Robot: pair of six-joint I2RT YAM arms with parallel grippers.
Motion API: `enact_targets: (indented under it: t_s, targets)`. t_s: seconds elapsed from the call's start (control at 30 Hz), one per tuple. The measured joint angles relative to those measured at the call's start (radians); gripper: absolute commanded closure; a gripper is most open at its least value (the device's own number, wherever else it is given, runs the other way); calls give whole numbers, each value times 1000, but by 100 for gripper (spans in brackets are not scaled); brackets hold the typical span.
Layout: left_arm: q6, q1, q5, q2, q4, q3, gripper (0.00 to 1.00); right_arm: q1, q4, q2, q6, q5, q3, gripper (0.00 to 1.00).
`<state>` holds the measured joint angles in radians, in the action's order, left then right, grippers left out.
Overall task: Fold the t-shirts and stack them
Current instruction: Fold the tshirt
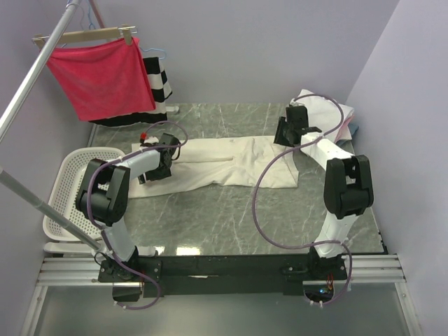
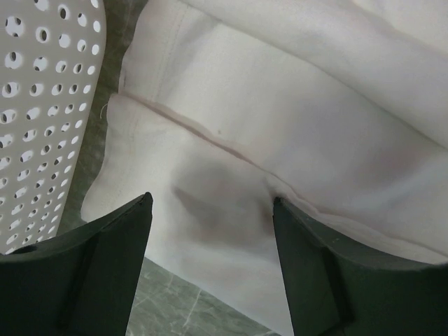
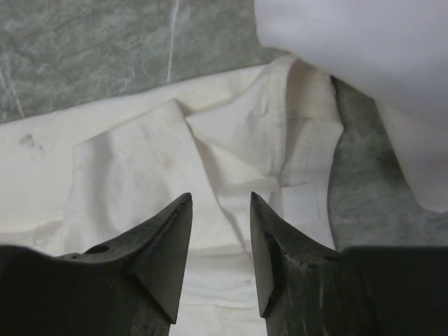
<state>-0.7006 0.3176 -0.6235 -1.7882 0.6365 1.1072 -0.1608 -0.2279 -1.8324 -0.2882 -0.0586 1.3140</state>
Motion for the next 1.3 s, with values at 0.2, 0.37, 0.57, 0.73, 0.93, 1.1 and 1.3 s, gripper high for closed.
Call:
enact_targets:
  t_s: [0.2,0.37,0.57,0.73,0.93,1.1,1.3]
  targets:
    - [0,0,-3,23,41,0,22,-21,-58,77,-2,16,-103,52]
    - [-2,0,-8,105,82,0,14,-23,-143,185,-10,21,-219,51]
    - [-27,0,-28,137,87,-10,11,-23,-199,216,-29,-2,-260,49]
    - [-49,-27,-27,134,83,-49,8,-20,-233,216,-32,-29,-276,48]
    - [-49,-109,-8,121,46,-62,10,10,-236,209,-32,-31,-276,48]
    - [-47,-134,18,87,11,-62,12,33,-237,189,-32,-6,-276,48]
    - [-44,-144,44,56,-19,-62,17,39,-237,146,-28,33,-283,50]
